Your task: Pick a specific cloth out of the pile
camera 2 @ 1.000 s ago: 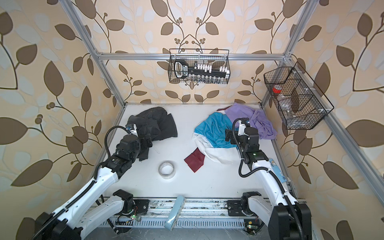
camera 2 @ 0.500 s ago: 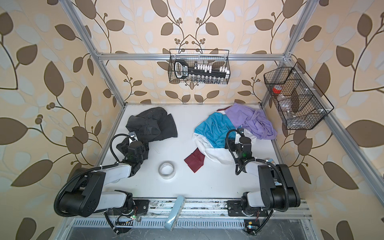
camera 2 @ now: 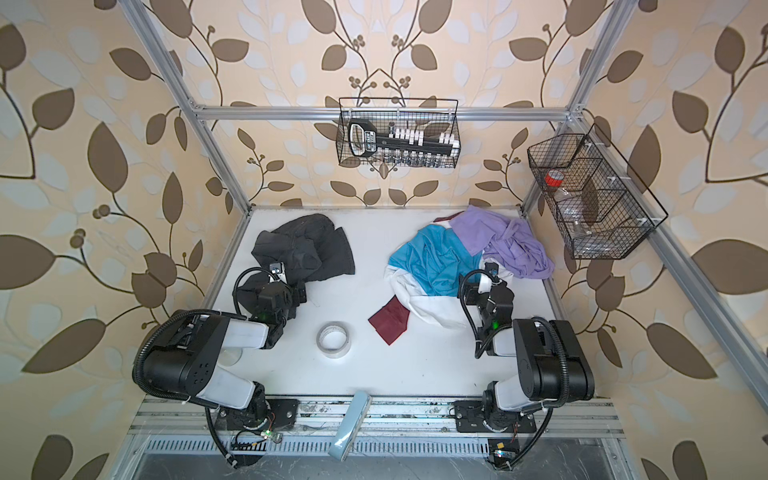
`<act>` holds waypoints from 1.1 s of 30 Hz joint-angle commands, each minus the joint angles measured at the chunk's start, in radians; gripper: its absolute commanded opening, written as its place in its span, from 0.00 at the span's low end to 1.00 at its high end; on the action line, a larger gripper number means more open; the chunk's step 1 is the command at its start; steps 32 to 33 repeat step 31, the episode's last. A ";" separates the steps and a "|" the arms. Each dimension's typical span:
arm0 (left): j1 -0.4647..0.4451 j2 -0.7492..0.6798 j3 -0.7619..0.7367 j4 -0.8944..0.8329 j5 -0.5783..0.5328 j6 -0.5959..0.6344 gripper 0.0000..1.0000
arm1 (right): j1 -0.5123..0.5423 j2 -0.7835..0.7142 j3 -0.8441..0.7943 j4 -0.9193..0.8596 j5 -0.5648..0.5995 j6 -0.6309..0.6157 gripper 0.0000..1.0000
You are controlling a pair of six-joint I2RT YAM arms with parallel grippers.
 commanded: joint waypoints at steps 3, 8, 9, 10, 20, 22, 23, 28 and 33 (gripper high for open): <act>0.031 -0.003 0.045 -0.043 0.038 -0.038 0.99 | -0.002 0.012 0.005 0.049 -0.022 -0.006 1.00; 0.031 -0.008 0.042 -0.043 0.039 -0.038 0.99 | 0.017 0.010 0.006 0.042 0.027 -0.008 1.00; 0.031 -0.009 0.041 -0.041 0.039 -0.038 0.99 | 0.017 0.010 0.006 0.043 0.027 -0.008 1.00; 0.031 -0.012 0.040 -0.041 0.039 -0.038 0.99 | 0.016 0.010 0.005 0.043 0.029 -0.008 1.00; 0.031 -0.015 0.036 -0.037 0.039 -0.038 0.99 | 0.017 0.008 0.003 0.045 0.029 -0.007 1.00; 0.031 -0.012 0.038 -0.038 0.039 -0.037 0.99 | 0.016 0.008 0.002 0.045 0.029 -0.007 1.00; 0.031 -0.011 0.039 -0.038 0.040 -0.039 0.99 | 0.017 0.008 0.003 0.045 0.029 -0.007 1.00; 0.031 -0.007 0.041 -0.038 0.041 -0.039 0.99 | 0.016 0.008 0.003 0.045 0.029 -0.007 1.00; 0.031 -0.012 0.037 -0.037 0.041 -0.038 0.99 | 0.016 0.008 0.003 0.044 0.029 -0.007 1.00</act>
